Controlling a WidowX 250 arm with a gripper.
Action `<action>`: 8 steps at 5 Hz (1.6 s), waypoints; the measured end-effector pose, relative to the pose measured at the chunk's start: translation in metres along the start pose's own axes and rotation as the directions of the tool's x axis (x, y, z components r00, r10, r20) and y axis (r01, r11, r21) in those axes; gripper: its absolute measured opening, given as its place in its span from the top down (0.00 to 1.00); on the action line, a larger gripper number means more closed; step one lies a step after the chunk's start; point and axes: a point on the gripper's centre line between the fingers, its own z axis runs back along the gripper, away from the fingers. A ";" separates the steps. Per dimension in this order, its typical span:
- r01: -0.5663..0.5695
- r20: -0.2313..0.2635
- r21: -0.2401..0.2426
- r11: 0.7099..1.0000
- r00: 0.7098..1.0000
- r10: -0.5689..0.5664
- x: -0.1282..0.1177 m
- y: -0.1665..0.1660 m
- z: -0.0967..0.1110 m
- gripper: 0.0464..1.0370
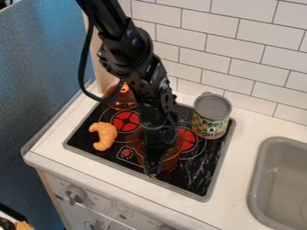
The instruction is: Put orange pot on top middle of the burner
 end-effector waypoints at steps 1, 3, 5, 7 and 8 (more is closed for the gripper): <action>-0.001 -0.001 0.009 1.000 1.000 0.001 0.001 0.002 0.001 0.89; -0.011 0.021 0.053 0.999 1.000 0.010 0.005 0.007 0.014 0.97; -0.102 0.047 0.127 0.987 0.994 0.097 0.000 0.025 0.036 0.97; -0.226 0.063 0.227 0.947 0.974 0.218 -0.006 0.079 0.043 0.97; -0.246 0.079 0.231 0.941 0.969 0.234 -0.001 0.098 0.037 0.97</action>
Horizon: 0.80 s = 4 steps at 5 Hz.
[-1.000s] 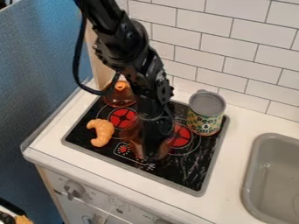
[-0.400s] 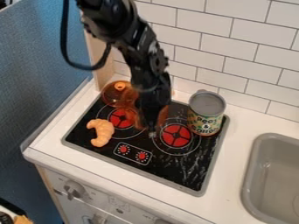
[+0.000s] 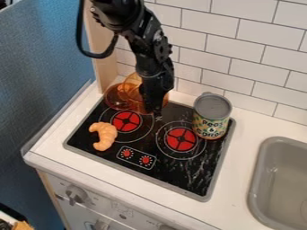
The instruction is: Put orange pot on top middle of the burner
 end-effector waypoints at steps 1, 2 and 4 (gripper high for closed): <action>0.010 0.011 -0.028 1.000 1.000 -0.009 0.011 0.006 -0.015 0.97; 0.044 0.010 -0.041 0.998 0.999 -0.044 0.016 0.006 -0.025 0.97; 0.069 0.001 -0.076 0.995 0.998 -0.069 0.026 0.005 -0.041 0.97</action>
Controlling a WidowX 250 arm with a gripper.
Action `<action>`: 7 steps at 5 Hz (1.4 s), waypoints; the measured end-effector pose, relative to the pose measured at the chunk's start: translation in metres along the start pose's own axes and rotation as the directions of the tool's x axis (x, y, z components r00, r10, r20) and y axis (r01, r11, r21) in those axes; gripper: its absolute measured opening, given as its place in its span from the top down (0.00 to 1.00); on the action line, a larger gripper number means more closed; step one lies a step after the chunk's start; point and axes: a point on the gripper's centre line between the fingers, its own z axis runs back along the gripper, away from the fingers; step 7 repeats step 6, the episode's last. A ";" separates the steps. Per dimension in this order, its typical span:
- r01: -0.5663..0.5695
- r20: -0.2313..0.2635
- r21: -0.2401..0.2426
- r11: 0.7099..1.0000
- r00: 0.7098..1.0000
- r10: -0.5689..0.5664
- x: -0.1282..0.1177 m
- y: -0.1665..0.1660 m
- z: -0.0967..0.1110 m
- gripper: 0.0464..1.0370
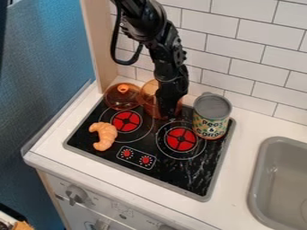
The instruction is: Put orange pot on top middle of the burner
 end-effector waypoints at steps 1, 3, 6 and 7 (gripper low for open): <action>0.010 0.000 -0.004 1.000 1.000 -0.010 0.000 -0.001 0.000 0.94; 0.005 -0.002 -0.006 1.000 1.000 -0.005 -0.003 -0.005 0.004 0.46; 0.082 0.056 0.070 0.994 0.995 -0.086 -0.002 0.008 0.041 0.03; 0.082 0.056 0.070 0.994 0.995 -0.086 -0.002 0.008 0.041 0.03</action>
